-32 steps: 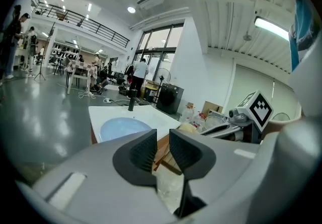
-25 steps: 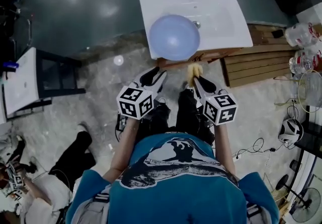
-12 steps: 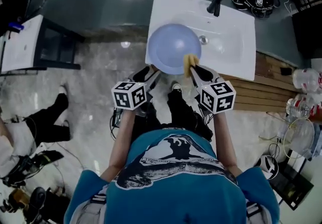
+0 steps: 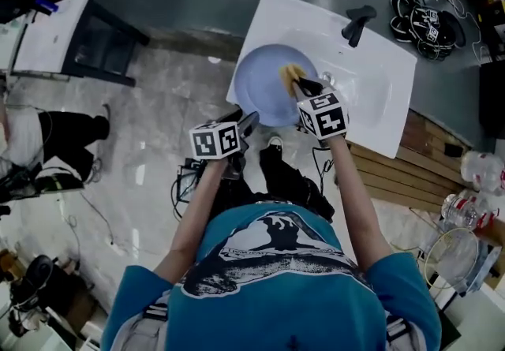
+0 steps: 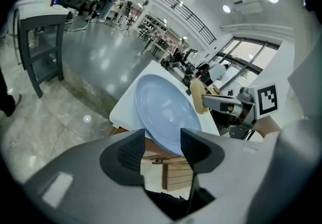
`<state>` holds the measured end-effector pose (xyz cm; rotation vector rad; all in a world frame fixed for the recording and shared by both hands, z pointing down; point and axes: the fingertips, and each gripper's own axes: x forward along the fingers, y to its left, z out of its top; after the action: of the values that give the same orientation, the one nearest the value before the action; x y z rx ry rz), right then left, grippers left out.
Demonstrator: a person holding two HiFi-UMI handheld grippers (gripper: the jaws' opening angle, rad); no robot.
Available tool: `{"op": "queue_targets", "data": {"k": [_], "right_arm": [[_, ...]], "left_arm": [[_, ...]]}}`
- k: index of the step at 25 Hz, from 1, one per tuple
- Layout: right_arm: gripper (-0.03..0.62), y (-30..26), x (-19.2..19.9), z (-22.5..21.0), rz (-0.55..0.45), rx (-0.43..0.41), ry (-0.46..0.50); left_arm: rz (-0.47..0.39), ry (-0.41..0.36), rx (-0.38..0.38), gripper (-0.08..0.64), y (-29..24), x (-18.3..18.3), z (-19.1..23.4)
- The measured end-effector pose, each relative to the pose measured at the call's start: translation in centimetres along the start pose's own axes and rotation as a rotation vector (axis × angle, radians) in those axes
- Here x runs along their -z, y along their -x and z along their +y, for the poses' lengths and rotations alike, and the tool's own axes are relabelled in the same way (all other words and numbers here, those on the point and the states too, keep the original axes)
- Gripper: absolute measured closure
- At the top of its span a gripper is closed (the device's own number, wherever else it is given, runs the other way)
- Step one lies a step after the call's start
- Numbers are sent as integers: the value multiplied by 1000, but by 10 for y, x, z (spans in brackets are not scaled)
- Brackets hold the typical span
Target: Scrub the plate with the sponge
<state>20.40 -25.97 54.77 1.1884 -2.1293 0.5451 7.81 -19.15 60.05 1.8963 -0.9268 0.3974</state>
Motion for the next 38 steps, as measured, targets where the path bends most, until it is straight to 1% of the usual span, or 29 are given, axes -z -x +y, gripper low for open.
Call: {"op": "queue_targets", "data": {"k": [6,7,9,12,14,16,18,21,23,28,31,33,36,38], "right_arm": [[561,-62,-24,-9,64,-18,141],[562,-70,-27,-9,76,-19,167],[561,-85,-32,-10,106,-8,222],[561,-103,-31,-11,145,6,279],[561,-110,-27,-8,154,14,290],[562,-111,-23,-4,150,22,304],[562,-110,-18,7,149,-8,333],[561,-106,-10,34,150,-100,368],[561,-102,-4,50,155,-145,378],[561,-88,13,89,173,-236,379],[561,-82,21,103,182,-269,359],[561,-79,26,110,190,-303,302],[563,-76,33,118,193,-355,168],[563,-74,34,118,187,-365,127]], "left_arm": [[-18,37,-96,385,-8,-4,14],[-21,44,-112,400,-8,-5,17],[-22,52,-136,460,-8,-5,21],[-20,36,-127,459,-11,-7,22],[-18,16,-113,456,-12,-7,21],[-19,24,-100,456,-11,-7,21],[-26,48,-89,460,-10,-6,21],[-33,70,-78,463,-11,-7,22],[-31,79,-74,463,-11,-7,23],[-31,110,-60,466,-10,-8,22],[-26,117,-53,468,-11,-9,22],[-24,127,-45,468,-11,-9,23],[-20,142,-34,469,-11,-8,24],[-20,146,-31,471,-11,-8,23]]}}
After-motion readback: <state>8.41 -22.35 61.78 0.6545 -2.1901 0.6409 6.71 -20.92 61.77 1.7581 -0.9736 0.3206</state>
